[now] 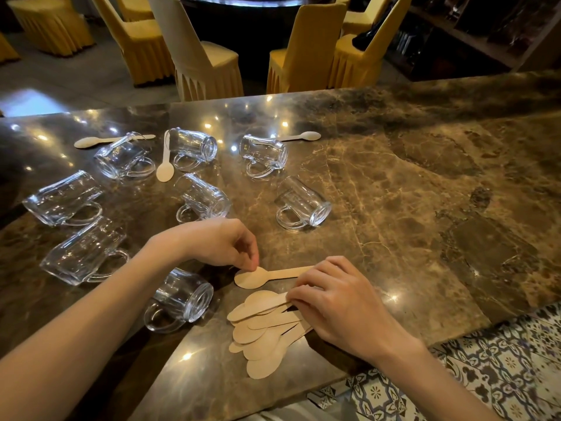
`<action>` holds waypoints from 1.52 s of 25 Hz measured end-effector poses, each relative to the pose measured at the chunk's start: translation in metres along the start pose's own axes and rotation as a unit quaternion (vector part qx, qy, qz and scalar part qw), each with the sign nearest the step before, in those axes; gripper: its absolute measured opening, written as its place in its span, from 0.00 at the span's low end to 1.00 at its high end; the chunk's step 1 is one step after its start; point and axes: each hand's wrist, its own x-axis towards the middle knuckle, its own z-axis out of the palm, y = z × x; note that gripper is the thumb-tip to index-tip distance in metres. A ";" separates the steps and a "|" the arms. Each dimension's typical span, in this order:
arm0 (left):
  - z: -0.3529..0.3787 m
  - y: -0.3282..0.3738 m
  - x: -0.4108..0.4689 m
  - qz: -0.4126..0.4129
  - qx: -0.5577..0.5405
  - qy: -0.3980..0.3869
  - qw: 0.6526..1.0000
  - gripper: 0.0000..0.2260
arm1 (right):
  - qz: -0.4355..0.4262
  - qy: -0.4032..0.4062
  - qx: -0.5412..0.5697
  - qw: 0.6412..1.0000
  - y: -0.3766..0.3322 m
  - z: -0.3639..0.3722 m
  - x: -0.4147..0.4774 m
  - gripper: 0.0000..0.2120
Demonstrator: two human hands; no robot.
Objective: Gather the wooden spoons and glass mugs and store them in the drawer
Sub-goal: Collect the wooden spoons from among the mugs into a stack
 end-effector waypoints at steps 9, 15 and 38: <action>0.008 -0.006 0.004 0.019 0.086 0.036 0.995 0.02 | 0.016 -0.038 0.027 0.999 0.004 -0.003 0.007 0.05; 0.009 -0.009 0.005 0.031 0.087 0.036 0.995 0.01 | 0.029 -0.067 0.062 0.995 0.009 -0.007 0.012 0.06; -0.180 -0.124 0.031 -0.072 -0.254 0.377 0.888 0.03 | 0.171 0.004 0.072 0.983 0.123 -0.032 0.211 0.06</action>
